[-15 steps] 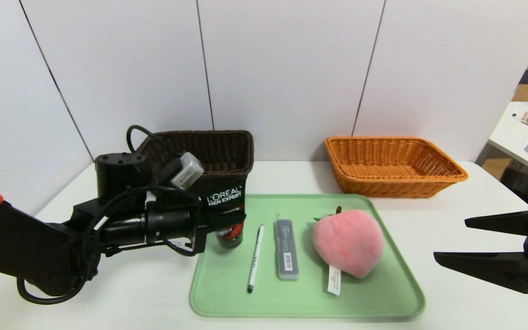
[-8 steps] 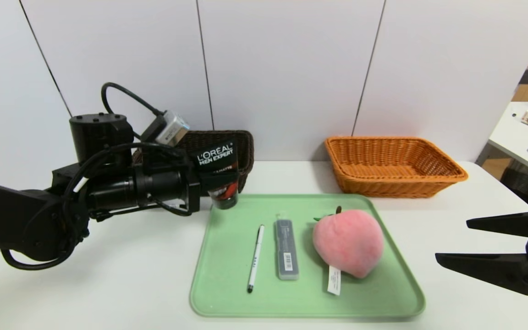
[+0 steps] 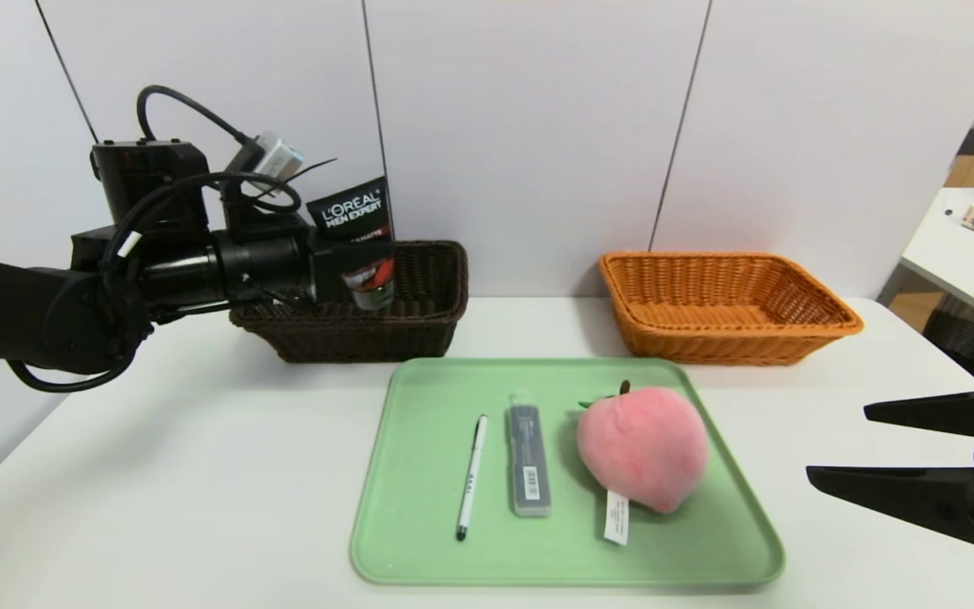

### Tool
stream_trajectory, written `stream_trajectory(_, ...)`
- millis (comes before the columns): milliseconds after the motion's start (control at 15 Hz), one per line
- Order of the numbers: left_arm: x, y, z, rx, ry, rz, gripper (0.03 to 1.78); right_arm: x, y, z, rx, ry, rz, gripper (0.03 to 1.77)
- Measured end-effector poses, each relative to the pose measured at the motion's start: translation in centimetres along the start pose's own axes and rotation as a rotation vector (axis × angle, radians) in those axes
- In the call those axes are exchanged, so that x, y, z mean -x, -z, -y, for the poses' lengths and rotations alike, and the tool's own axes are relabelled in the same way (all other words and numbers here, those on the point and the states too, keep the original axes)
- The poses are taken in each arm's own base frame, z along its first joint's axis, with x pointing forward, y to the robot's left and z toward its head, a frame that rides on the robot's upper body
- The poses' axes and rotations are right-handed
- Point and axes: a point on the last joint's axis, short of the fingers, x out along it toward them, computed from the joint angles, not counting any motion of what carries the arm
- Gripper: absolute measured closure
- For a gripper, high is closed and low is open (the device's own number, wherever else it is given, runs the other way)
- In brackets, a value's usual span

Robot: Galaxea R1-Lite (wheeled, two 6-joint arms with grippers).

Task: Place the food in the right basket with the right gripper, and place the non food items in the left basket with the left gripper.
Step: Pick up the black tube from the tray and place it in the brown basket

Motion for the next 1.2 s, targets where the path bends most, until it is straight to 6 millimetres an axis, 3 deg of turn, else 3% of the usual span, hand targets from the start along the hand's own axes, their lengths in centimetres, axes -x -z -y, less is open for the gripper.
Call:
stream_trajectory(267, -0.5, 0.9, -3.9, 0.024, -0.065, -0.024, 1.43, -0.1, 0.2, 0.1, -0.005, 0.004, -0.008, 0.1)
stream_trajectory(533, -1.6, 3.6, -7.5, 0.067, -0.108, -0.066, 1.43, -0.2, 0.3, 0.2, -0.011, 0.01, -0.014, 0.1)
stream_trajectory(1000, -2.5, 6.7, -11.6, 0.122, -0.152, -0.116, 1.43, -0.4, 0.7, 0.4, -0.02, 0.015, -0.027, 0.1)
stream_trajectory(1067, -2.5, 6.9, -11.9, 0.129, -0.155, -0.122, 1.4, -0.4, 0.7, 0.4, -0.02, 0.015, -0.027, 0.1)
stream_trajectory(1200, -2.5, 7.3, -12.3, 0.144, -0.158, -0.134, 1.1, -0.3, 0.7, 0.4, -0.021, 0.016, -0.027, 0.1)
